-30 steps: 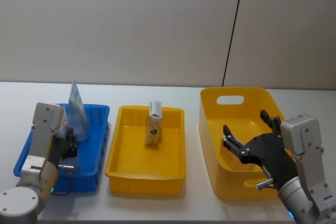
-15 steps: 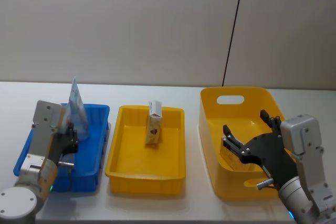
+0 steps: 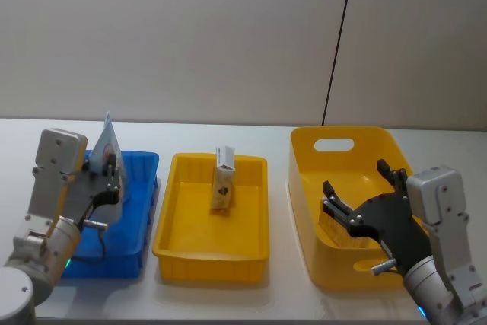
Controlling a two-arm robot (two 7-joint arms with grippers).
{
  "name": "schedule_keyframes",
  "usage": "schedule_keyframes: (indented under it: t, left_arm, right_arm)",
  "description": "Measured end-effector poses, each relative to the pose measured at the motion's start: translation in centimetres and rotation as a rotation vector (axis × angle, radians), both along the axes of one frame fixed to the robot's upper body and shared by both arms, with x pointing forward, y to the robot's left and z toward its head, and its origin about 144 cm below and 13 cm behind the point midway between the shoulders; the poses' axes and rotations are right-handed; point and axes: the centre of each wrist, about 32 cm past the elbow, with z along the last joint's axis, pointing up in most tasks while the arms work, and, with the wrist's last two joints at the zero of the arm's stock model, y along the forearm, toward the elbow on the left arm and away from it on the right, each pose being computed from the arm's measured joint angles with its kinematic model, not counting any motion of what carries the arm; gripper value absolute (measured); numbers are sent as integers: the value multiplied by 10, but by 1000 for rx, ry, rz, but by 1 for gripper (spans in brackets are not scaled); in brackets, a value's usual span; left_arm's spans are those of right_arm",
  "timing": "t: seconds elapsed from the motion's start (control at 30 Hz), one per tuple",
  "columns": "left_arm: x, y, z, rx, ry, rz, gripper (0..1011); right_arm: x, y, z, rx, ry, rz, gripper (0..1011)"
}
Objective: Bimanual collaborative sorting of washing and personal care products
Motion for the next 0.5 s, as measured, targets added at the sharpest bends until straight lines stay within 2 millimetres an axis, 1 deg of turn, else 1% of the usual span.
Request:
schedule_keyframes:
  t: [0.23, 0.5]
  left_arm:
    - [-4, 4, 9, -36, -34, -71, 220]
    - [-4, 4, 23, -84, -76, -193, 220]
  right_arm:
    - [0, 0, 0, 0, 0, 0, 1000]
    - [0, 0, 0, 0, 0, 0, 1000]
